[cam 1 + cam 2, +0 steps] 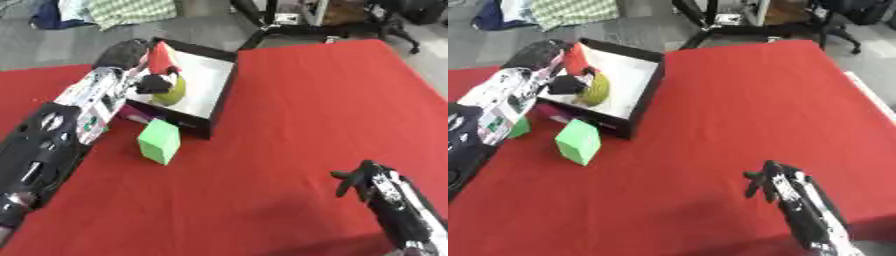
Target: Pick up objects on the table and place them in the box.
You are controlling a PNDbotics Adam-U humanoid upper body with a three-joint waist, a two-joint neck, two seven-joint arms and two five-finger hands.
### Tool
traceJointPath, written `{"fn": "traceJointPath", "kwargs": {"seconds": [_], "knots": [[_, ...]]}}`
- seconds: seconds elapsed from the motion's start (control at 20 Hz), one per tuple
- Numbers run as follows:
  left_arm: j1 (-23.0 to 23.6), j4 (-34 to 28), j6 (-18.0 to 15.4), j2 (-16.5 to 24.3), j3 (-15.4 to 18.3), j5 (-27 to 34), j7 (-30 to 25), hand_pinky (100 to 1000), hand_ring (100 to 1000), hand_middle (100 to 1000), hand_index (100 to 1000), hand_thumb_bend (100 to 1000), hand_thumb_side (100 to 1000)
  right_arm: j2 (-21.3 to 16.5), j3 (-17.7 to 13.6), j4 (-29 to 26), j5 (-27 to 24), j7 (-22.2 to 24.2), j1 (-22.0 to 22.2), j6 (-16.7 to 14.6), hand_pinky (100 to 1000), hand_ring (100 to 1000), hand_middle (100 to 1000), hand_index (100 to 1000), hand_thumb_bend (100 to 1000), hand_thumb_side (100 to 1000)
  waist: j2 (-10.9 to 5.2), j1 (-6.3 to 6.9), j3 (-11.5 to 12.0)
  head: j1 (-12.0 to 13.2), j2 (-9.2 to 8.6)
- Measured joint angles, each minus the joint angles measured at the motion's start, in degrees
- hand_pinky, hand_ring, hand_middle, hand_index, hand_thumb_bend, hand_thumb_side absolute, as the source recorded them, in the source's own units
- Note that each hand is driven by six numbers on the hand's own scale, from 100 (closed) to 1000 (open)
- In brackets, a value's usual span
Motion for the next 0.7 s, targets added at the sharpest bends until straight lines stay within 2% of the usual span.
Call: {"fn": "traceJointPath", "kwargs": {"seconds": [0.05,0.15,0.3,0.5,0.7], "knots": [[0.0,0.4,-0.25,-0.15,-0.06,0.18,0.07,803,768,842,953,100,661,0.0,0.0,0.0,0.0,0.02,0.0,0.02,830,445,207,468,100,701,0.0,-0.01,0.0,0.0,0.0],[0.01,0.96,-0.83,-0.34,-0.37,0.47,-0.51,830,810,886,979,100,604,0.0,0.0,0.0,0.0,0.03,0.0,0.02,830,445,208,468,100,700,0.0,-0.01,0.01,0.0,0.0],[0.02,1.28,-1.8,-0.46,-0.69,0.21,-2.55,833,826,899,998,100,512,0.01,0.01,0.0,0.0,0.03,0.0,0.02,830,445,207,469,100,704,0.0,-0.01,0.02,0.02,0.0],[0.01,0.47,-2.67,-0.5,-0.69,-0.86,-3.17,840,849,912,1000,142,445,0.01,0.01,0.0,0.0,0.05,0.0,0.04,830,445,207,469,100,701,0.0,-0.01,0.06,0.03,0.0],[-0.02,-0.6,-3.66,-0.49,-0.73,-1.79,-3.23,848,861,921,1000,181,451,0.01,0.02,0.0,0.0,0.07,0.0,0.03,831,445,207,469,100,702,0.0,-0.01,0.06,0.03,0.0]]}}
